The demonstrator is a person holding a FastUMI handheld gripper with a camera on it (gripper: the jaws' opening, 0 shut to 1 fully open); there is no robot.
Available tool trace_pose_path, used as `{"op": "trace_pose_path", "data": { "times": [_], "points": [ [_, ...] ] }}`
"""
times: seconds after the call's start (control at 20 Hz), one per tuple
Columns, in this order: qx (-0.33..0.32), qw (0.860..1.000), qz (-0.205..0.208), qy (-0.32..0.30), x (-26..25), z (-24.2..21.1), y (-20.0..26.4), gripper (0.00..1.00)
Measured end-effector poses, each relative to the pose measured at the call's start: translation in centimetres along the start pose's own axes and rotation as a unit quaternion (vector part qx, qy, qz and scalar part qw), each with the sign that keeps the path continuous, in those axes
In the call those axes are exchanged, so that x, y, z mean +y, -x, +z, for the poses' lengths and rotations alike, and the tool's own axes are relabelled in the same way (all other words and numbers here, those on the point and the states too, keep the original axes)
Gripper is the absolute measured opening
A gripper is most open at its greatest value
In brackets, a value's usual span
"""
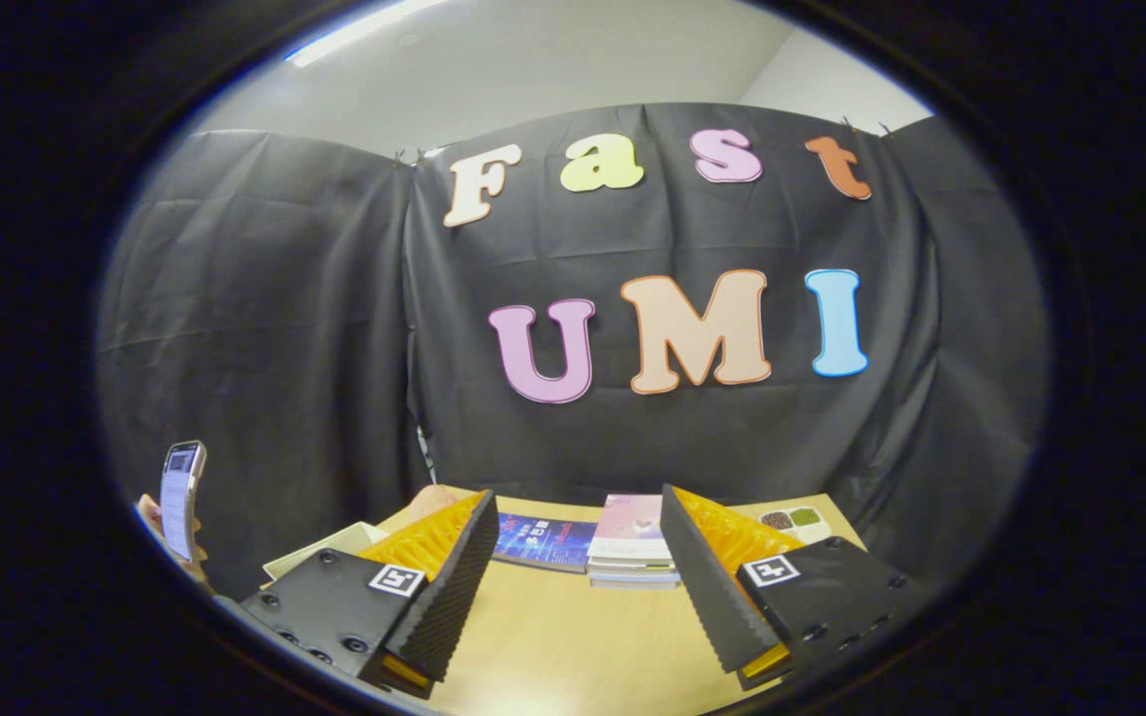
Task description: Open the storage box then place both shoes into the box .Put the left shoe in first, then the right shoe, with the right side of both shoes facing outward in a uniform manner.
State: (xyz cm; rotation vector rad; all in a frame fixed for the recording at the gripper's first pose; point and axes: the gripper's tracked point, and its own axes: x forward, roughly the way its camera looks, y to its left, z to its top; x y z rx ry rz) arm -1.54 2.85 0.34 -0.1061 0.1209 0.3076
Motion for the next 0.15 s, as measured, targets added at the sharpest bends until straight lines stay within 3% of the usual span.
{"op": "trace_pose_path", "data": {
  "times": [0.15],
  "points": [
    [-0.002,1.000,0.004,0.003,-0.53,-0.05,0.25,1.00]
  ]
}}
